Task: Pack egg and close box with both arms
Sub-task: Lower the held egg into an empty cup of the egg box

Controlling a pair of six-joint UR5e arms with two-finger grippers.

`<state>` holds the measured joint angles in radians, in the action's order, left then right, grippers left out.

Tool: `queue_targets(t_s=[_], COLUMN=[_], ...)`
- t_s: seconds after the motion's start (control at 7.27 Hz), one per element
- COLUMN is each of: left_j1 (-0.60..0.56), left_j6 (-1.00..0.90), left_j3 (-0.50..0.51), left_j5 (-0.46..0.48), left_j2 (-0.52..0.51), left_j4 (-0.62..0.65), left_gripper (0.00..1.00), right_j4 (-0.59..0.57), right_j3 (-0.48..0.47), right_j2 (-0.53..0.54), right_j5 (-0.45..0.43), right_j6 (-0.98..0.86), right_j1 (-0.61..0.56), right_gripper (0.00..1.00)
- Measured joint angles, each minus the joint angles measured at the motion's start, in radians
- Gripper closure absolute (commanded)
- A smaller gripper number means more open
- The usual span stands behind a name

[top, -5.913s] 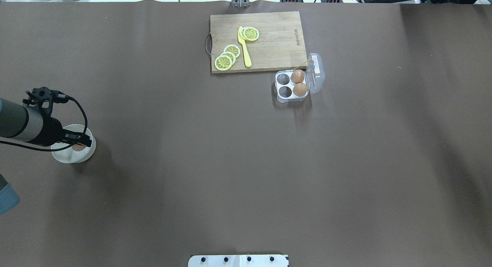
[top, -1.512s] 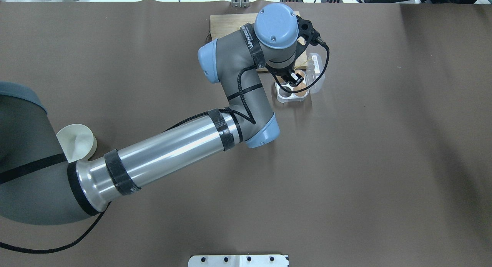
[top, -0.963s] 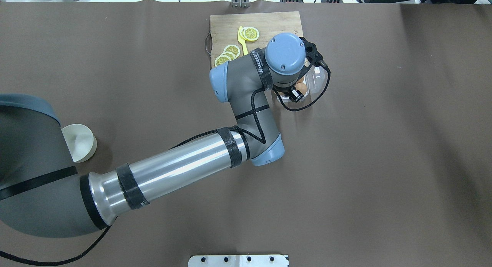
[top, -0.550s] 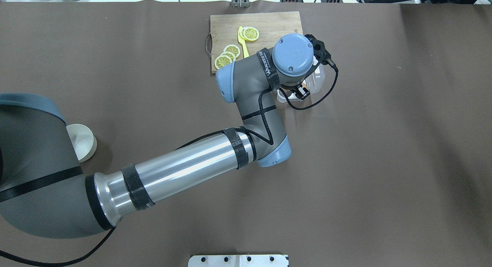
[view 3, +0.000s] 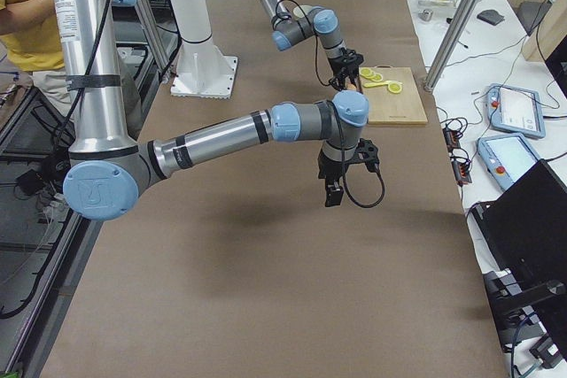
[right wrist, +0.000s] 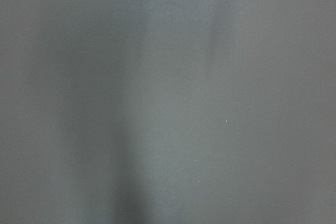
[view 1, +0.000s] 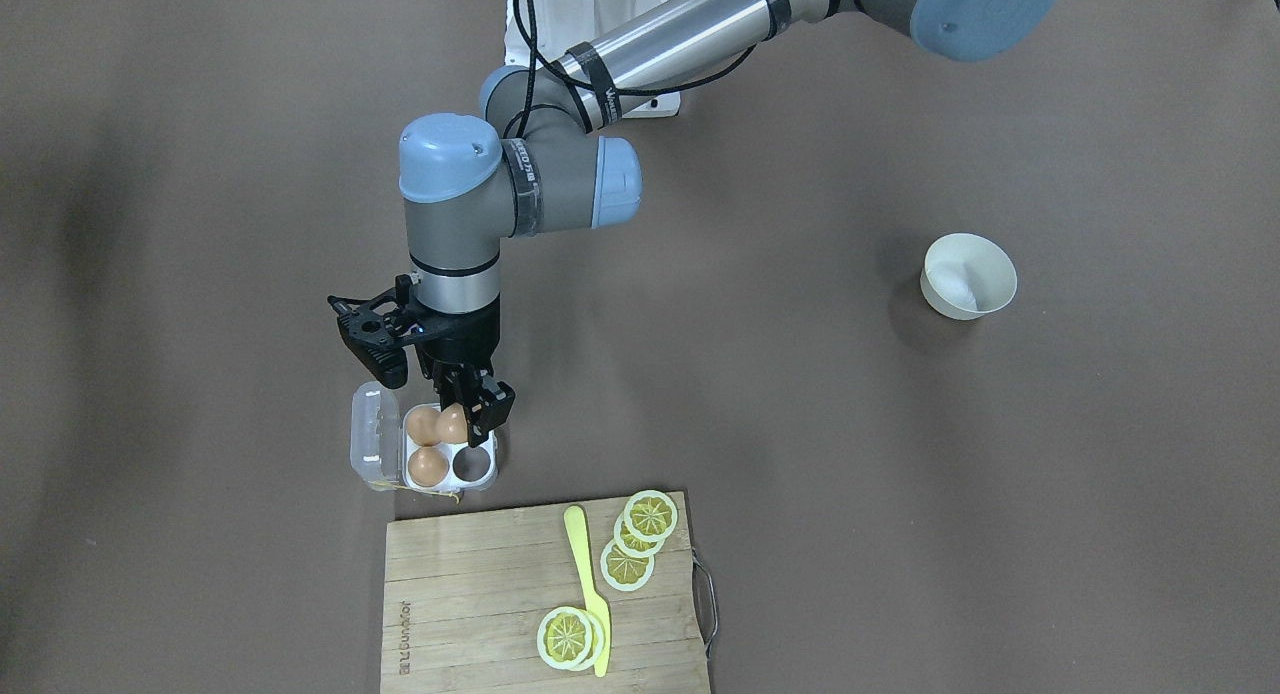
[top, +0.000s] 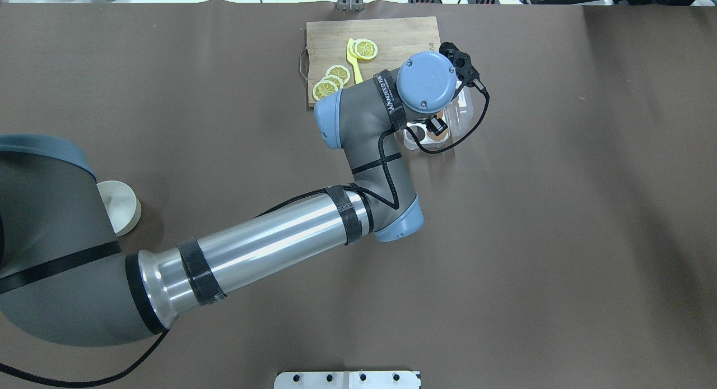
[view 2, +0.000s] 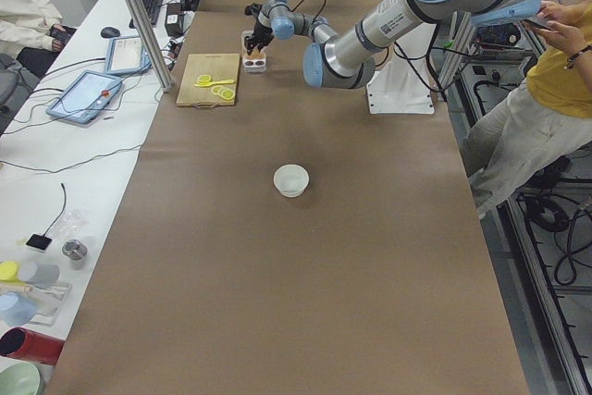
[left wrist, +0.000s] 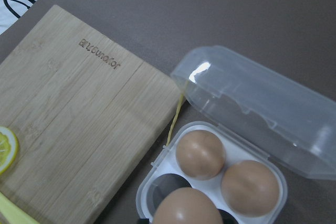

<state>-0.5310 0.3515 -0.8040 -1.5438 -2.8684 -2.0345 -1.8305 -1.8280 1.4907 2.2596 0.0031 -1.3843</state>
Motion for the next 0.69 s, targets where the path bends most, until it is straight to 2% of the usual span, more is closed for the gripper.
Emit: queue_targets(t_s=[0.55,0.69], left_j1=[-0.002,-0.003], left_j6=[-0.011,-0.011], left_j3=[0.003,0.003], left_j5=[0.02,0.02], left_j2=[-0.003,-0.005], left_j4=[0.0,0.0], left_gripper=[0.65,0.54], right_j4=[-0.001,-0.001], right_j3=[0.002,0.002], right_j2=[-0.001,-0.002], right_j5=[-0.001,-0.001], right_j6=[-0.001,-0.001], right_j1=[0.001,0.0], right_gripper=[0.0,0.0])
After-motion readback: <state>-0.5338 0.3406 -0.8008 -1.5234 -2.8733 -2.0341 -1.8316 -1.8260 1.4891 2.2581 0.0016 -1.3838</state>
